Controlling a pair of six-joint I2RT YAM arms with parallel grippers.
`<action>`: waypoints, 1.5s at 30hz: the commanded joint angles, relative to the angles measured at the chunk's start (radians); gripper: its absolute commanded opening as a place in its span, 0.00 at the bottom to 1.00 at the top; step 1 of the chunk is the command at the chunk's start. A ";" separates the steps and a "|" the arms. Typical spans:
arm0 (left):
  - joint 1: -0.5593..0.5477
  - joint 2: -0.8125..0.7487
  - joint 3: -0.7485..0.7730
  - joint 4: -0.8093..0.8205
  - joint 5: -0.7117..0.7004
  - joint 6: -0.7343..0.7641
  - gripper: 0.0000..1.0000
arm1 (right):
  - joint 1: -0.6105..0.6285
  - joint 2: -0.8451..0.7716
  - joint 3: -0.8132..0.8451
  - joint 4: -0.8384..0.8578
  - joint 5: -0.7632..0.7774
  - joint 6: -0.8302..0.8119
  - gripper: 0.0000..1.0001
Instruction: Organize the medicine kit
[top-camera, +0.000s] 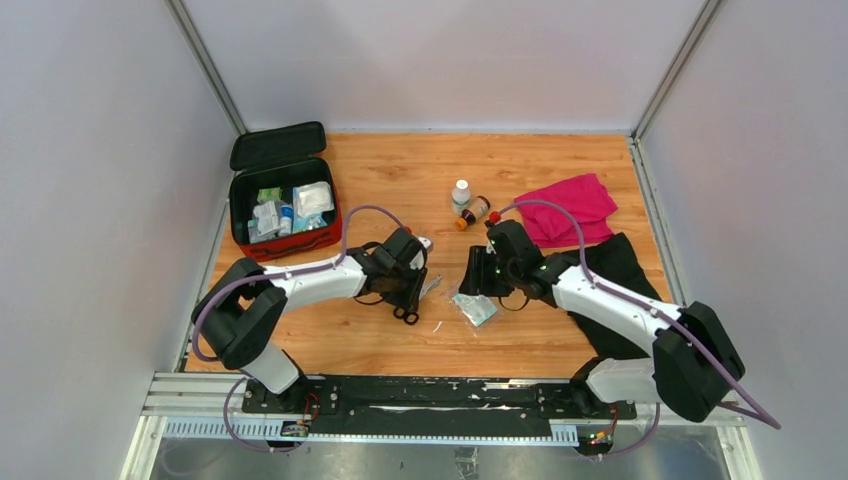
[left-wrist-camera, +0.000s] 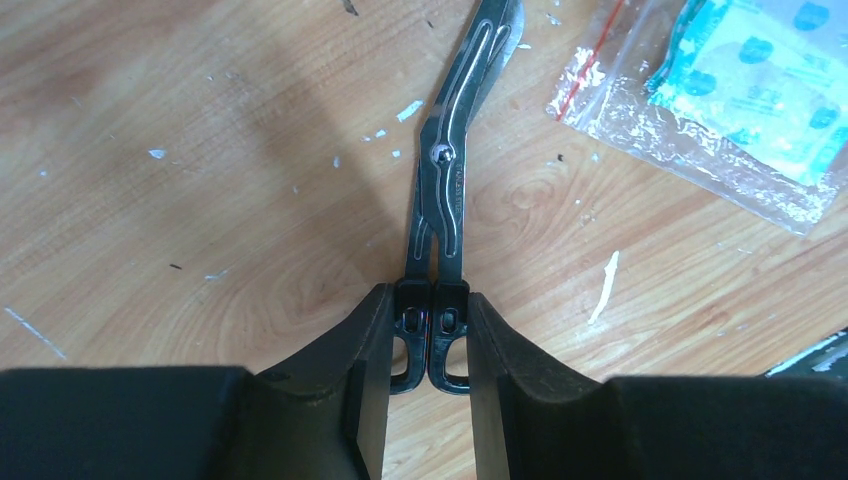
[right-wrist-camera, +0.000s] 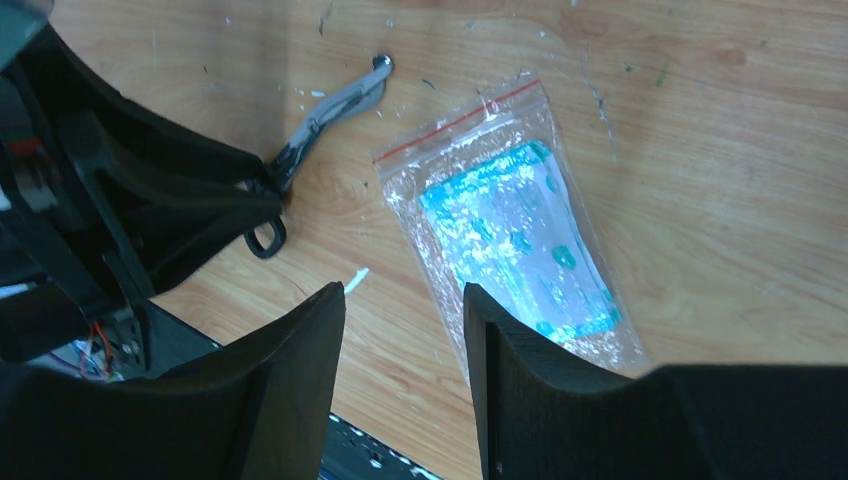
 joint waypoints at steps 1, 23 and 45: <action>-0.010 -0.017 -0.048 0.014 0.056 -0.036 0.23 | 0.008 0.055 0.040 0.083 0.005 0.127 0.52; -0.010 -0.045 -0.068 0.049 0.118 -0.079 0.22 | 0.044 0.257 -0.012 0.243 -0.130 0.570 0.45; -0.010 -0.030 -0.053 0.037 0.124 -0.072 0.21 | 0.109 0.501 0.040 0.385 -0.224 0.670 0.38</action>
